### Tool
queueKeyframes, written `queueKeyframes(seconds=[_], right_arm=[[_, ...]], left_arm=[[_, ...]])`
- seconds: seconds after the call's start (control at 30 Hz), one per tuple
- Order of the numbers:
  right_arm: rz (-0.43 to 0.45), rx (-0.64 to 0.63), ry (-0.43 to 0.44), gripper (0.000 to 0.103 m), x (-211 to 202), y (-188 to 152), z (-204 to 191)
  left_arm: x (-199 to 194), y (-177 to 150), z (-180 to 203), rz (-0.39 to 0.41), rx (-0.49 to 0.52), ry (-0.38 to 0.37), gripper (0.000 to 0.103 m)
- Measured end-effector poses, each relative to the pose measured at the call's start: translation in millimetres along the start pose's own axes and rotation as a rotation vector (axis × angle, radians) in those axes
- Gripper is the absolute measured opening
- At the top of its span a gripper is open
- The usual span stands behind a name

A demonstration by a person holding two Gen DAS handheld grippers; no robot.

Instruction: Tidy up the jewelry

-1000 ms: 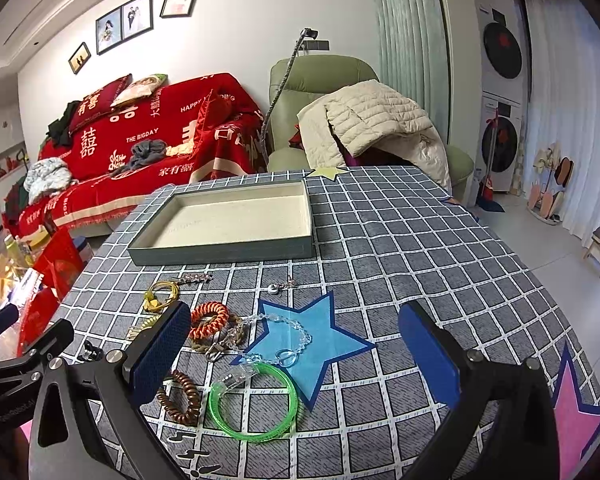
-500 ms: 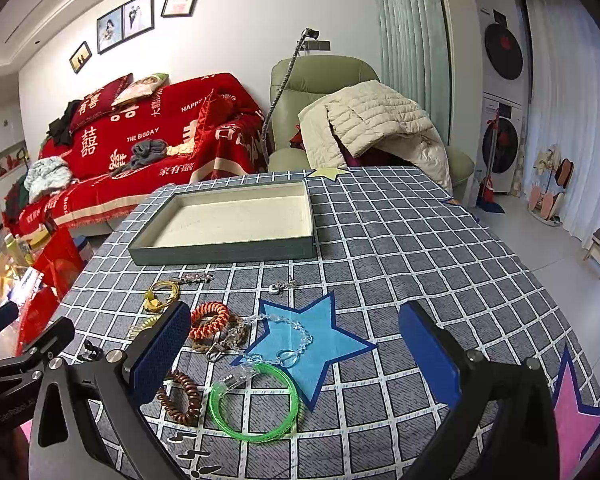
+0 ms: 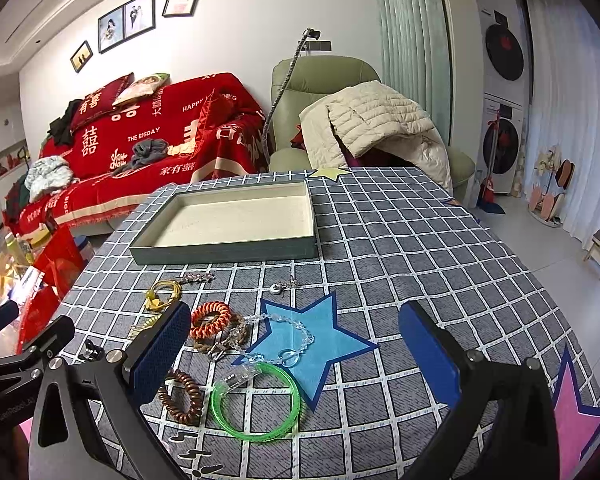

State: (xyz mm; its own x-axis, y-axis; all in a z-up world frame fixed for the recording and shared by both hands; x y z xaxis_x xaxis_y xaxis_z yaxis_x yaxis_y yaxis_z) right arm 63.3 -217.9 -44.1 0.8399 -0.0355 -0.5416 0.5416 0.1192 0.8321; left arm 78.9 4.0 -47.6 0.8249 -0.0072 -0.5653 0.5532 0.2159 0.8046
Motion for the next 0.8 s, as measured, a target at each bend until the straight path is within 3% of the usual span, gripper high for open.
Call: queueKeyframes(seconds=[0.8], right_arm=[[-0.003, -0.003, 0.005, 0.103, 2.6, 0.7, -2.3]], left_arm=[[3.2, -0.8, 0.7, -0.011, -0.002, 0.000, 0.103]])
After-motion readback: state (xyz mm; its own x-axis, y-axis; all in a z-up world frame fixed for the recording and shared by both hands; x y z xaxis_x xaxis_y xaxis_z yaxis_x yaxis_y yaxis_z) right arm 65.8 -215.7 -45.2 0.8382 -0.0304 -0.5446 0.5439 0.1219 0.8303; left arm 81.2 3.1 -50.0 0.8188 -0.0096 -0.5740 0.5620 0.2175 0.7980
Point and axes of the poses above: each gripper's, at about its wrist camera, not at the fingertips, and x roughly the way its jaws point, z to its right, y to its top, the point moved 9 cm from there along x, roughly the way its jaws point, and after that the axes turned 15 degrees about -x, right-handed, at the moved point
